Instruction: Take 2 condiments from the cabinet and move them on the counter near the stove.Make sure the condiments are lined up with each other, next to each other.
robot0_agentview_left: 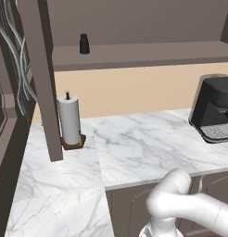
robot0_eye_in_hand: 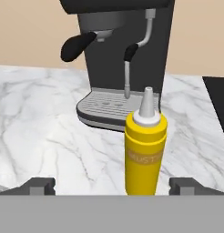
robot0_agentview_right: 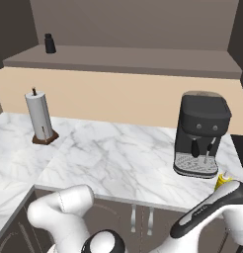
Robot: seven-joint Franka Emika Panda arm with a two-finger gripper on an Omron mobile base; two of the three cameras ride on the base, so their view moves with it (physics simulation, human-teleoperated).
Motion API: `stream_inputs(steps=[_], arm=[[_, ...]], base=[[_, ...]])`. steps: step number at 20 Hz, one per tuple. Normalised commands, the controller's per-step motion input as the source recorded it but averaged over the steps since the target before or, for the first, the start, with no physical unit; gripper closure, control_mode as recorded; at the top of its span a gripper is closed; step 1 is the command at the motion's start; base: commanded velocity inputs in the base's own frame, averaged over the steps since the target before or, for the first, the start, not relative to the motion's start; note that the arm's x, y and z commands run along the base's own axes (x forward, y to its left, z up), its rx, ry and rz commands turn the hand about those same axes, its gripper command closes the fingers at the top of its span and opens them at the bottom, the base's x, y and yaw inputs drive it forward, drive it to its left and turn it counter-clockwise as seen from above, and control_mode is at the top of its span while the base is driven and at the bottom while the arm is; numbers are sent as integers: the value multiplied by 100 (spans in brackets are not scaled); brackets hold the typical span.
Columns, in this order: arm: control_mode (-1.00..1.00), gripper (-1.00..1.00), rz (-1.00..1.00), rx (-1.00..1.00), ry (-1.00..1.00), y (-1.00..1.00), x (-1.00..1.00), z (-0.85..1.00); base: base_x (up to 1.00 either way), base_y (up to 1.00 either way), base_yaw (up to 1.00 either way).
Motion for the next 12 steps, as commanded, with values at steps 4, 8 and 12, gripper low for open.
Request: stream_inputs(steps=[4,8,12], arm=[[-100,-100,0,0,-7,61,-24,23],[-100,-100,-3,0,-13,77,-31,4],[-100,-100,-6,0,-13,76,-29,0]], base=[[0,0,0],[0,0,0],[0,0,0]])
